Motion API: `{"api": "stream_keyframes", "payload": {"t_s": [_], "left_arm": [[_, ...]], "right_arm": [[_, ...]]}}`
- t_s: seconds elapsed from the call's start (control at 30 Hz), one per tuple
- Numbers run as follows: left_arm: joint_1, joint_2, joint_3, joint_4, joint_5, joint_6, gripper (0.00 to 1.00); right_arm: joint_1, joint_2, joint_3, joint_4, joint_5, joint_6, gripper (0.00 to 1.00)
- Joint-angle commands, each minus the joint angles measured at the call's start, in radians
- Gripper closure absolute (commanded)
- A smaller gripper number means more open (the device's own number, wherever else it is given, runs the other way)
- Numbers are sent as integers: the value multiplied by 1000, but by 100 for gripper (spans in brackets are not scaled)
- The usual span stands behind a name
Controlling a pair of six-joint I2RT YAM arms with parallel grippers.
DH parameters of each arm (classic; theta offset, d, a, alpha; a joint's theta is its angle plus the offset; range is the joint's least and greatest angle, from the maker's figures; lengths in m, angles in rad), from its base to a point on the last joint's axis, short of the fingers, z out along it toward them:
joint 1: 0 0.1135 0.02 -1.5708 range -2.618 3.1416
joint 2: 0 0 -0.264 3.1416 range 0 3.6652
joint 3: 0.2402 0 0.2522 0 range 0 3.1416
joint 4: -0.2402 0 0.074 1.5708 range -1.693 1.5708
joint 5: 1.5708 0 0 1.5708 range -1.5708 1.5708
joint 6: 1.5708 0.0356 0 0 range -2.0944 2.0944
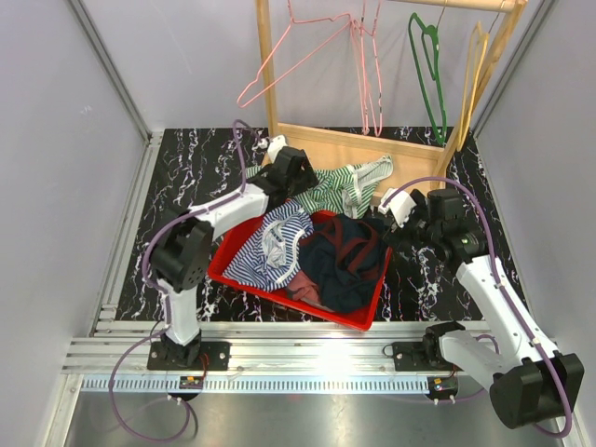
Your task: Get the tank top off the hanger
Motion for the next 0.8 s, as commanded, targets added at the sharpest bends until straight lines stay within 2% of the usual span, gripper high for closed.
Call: {"api": "stream_keyframes", "payload": {"t_s": [0.0,0.03,0.1,0.17,0.2,0.27,0.4,0.53,0.77], "left_arm": [[-8,81,125,-15,-53,-4,35],[-6,89,122,-18,-52,2,50],[-6,92,104,-15,-44,22,69],[-6,74,63,37,-18,69,82],[-6,48,23,97,0,86,92],[-6,8,-19,173,57,146,100],[-6,-137,-117,399,138,225,100],[-8,-269,-206,526,198,266,100],[-8,-507,-296,590,287,367,100]], "right_arm": [[-6,-9,-5,40,-6,17,0],[-6,-10,-5,40,-4,16,0],[-4,-12,-3,40,-6,21,0],[-6,-12,-2,40,-6,22,0],[-6,-13,1,38,-9,22,0],[-6,-13,1,40,-10,25,0],[-7,-20,1,41,-7,25,0],[-9,-27,0,43,-10,27,0],[-13,-29,-2,46,-12,25,0]]}}
